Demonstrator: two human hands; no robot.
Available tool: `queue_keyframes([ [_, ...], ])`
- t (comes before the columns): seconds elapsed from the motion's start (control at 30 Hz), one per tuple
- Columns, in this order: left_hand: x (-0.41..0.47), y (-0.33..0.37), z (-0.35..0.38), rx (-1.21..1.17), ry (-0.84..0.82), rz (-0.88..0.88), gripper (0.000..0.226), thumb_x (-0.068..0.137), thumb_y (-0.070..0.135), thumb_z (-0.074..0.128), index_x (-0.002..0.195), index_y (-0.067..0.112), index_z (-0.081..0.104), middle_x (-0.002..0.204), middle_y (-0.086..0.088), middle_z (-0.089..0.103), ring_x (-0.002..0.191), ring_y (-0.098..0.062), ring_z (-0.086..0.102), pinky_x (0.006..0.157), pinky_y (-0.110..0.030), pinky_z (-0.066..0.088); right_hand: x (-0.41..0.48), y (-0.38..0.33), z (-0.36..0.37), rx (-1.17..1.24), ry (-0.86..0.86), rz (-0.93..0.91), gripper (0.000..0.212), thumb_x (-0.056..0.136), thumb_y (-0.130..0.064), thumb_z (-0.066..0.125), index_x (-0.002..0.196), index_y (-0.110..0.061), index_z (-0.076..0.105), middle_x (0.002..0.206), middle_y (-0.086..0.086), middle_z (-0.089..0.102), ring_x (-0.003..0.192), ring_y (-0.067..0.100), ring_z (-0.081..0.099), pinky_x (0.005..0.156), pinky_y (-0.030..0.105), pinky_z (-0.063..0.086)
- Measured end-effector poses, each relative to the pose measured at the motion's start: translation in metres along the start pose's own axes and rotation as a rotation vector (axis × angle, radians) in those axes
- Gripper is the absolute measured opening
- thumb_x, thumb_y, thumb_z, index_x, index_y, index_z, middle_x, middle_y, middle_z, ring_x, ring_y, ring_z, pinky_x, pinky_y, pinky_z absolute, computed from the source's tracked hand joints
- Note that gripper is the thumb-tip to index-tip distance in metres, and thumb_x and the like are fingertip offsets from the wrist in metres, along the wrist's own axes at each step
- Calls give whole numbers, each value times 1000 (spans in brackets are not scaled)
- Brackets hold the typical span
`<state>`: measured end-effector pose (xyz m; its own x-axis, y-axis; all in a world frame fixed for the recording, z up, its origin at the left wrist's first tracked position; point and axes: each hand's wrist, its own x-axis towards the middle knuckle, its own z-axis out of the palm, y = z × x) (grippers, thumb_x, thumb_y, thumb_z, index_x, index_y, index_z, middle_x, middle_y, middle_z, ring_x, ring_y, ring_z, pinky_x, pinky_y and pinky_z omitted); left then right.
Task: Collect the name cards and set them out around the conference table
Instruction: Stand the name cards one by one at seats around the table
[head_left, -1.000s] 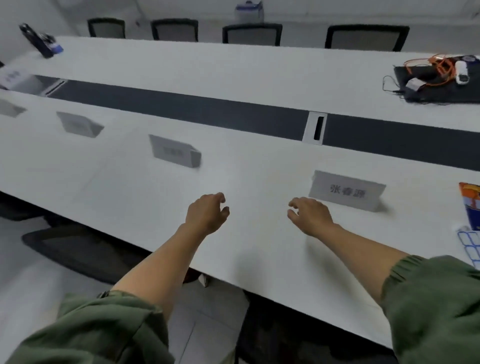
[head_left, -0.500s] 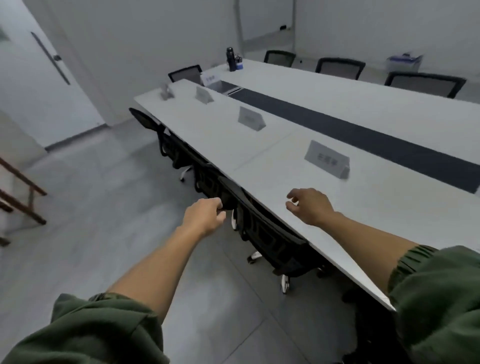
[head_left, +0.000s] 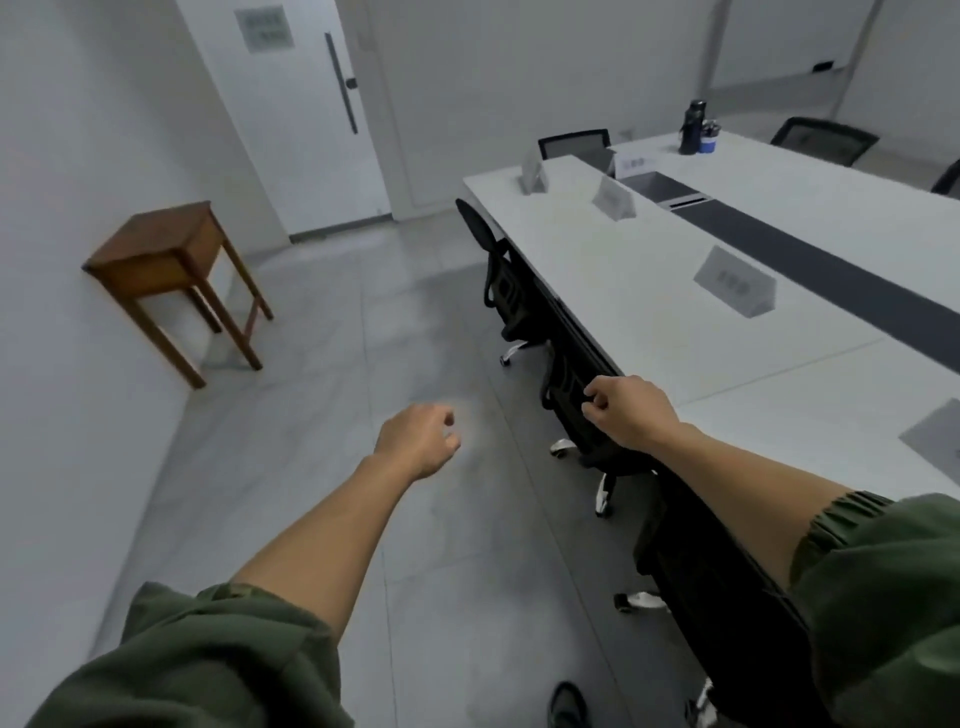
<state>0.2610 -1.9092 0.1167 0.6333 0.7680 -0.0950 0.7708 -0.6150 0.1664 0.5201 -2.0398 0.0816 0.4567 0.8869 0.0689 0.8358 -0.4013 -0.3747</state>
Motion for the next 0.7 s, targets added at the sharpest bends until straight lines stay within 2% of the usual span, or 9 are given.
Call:
queue_keyframes([
  [0.17,92,-65,-31,-23,18,-126,36,92,37,50,123,20,58,112,-5,65,101,-26,60,80,-34,50,139,-47,13,-9,-82,-71,28,92,-40,54,112,-23,64,101,-2,70,95,23,63,80,35,52],
  [0.27,137,-104,-46,-43,39,-172,35,92,36,50,122,20,58,110,-5,66,99,-25,60,76,-33,49,212,-78,18,-17,-92,-118,28,90,-38,55,110,-22,65,104,1,70,95,26,64,75,33,50],
  [0.33,164,-131,-52,-42,36,-195,35,93,37,50,122,20,58,111,-5,66,99,-24,60,76,-33,49,255,-99,26,-31,-104,-145,32,91,-39,54,116,-23,65,110,1,70,99,27,63,74,32,47],
  [0.43,215,-177,-55,-64,34,-242,35,93,37,50,122,20,58,109,-5,66,97,-24,60,77,-33,50,324,-128,51,-16,-149,-153,38,91,-39,53,125,-23,61,117,2,68,106,27,62,83,35,48],
  [0.57,302,-244,-60,-70,35,-241,34,92,37,52,121,19,59,106,-4,67,94,-23,61,73,-31,47,421,-167,87,-9,-176,-157,40,90,-40,54,126,-24,60,115,-1,68,105,25,62,86,35,50],
  [0.7,400,-307,-83,-73,11,-219,35,92,36,52,121,19,59,106,-5,66,93,-23,61,72,-31,47,518,-197,107,-9,-184,-82,41,90,-41,55,127,-24,59,116,-1,67,106,24,61,87,36,50],
])
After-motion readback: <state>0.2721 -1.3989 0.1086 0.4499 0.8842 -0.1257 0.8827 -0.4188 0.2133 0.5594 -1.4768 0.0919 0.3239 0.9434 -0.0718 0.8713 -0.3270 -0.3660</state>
